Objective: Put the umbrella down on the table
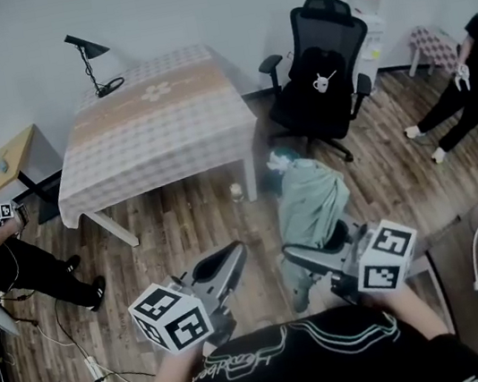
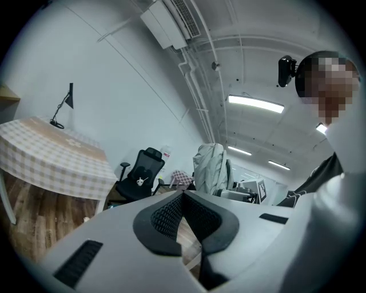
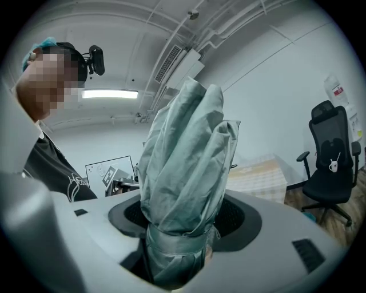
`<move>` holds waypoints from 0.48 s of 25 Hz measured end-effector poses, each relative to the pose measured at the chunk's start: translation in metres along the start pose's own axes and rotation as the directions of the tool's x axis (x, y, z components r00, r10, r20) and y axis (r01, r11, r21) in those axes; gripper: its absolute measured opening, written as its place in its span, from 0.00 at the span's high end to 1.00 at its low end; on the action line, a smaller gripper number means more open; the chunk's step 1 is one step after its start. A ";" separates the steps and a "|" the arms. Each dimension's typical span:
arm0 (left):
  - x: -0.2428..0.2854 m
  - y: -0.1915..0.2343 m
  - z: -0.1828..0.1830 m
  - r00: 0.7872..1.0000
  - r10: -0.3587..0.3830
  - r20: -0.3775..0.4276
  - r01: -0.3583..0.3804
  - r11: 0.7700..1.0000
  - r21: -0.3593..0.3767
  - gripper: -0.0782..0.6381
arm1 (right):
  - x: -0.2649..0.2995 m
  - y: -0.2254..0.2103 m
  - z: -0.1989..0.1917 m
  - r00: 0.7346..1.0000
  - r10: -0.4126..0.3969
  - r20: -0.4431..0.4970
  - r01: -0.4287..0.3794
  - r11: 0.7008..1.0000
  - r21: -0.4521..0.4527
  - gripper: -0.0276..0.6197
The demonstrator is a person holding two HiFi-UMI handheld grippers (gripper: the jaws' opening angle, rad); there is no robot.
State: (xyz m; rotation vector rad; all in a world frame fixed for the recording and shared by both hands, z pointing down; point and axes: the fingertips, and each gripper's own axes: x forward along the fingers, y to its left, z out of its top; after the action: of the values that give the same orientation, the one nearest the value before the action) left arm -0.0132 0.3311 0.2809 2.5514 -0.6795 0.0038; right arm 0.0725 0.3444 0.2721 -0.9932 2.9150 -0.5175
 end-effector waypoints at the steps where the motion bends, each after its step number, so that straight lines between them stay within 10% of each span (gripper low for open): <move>1: -0.003 0.007 0.001 1.000 0.001 -0.001 -0.001 1.000 -0.004 0.90 | 0.006 -0.001 0.000 1.000 -0.004 -0.001 0.004 1.000 0.001 0.49; 12: -0.032 0.071 0.015 1.000 -0.004 0.020 0.004 1.000 -0.024 0.90 | 0.070 -0.011 -0.006 0.999 -0.049 -0.010 0.050 0.998 0.040 0.49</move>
State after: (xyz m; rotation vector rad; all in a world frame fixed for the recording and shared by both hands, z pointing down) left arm -0.0762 0.2854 0.2972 2.5328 -0.6776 -0.0306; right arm 0.0223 0.2966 0.2875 -1.0630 2.8825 -0.5817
